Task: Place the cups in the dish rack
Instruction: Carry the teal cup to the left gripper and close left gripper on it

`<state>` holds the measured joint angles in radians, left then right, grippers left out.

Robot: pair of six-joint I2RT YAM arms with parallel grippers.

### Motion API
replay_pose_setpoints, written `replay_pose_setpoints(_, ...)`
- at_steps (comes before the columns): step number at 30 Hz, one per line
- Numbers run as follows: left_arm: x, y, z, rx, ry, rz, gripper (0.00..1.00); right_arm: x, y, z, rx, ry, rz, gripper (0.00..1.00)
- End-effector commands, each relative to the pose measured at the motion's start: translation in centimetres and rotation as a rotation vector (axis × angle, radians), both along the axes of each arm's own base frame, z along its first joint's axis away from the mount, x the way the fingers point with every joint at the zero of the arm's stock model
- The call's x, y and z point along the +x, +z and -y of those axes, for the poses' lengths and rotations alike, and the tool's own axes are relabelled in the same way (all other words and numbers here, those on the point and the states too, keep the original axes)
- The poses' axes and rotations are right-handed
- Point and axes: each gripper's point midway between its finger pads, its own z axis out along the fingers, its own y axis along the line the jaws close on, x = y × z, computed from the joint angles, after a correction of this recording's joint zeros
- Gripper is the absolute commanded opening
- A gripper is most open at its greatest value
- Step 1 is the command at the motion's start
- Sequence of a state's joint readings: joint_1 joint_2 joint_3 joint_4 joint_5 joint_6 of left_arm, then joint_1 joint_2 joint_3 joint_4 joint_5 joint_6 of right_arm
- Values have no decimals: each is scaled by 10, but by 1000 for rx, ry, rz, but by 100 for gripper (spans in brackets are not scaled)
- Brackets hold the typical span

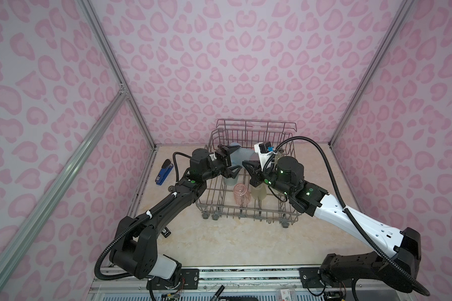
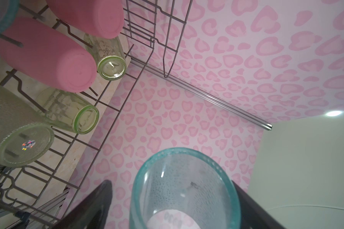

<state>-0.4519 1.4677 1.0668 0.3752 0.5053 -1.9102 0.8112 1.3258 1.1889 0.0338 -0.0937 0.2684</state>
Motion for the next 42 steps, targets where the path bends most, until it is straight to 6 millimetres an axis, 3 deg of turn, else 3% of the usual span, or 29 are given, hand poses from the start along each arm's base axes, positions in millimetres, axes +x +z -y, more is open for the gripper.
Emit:
replay_pose_setpoints(1, 5, 5, -3, 1, 32, 36, 89, 2, 7, -4, 20, -11, 24, 0)
replay_pose_setpoints(17, 10, -7, -8, 32, 72, 36, 79, 5, -6, -15, 2, -3, -7, 0)
replay_pose_setpoints(29, 11, -3, -14, 69, 103, 81, 69, 6, -10, -14, -5, 5, -29, 1)
replay_pose_setpoints(42, 11, -7, -29, 178, 165, 123, 66, 8, -10, -5, 17, -8, -36, 28)
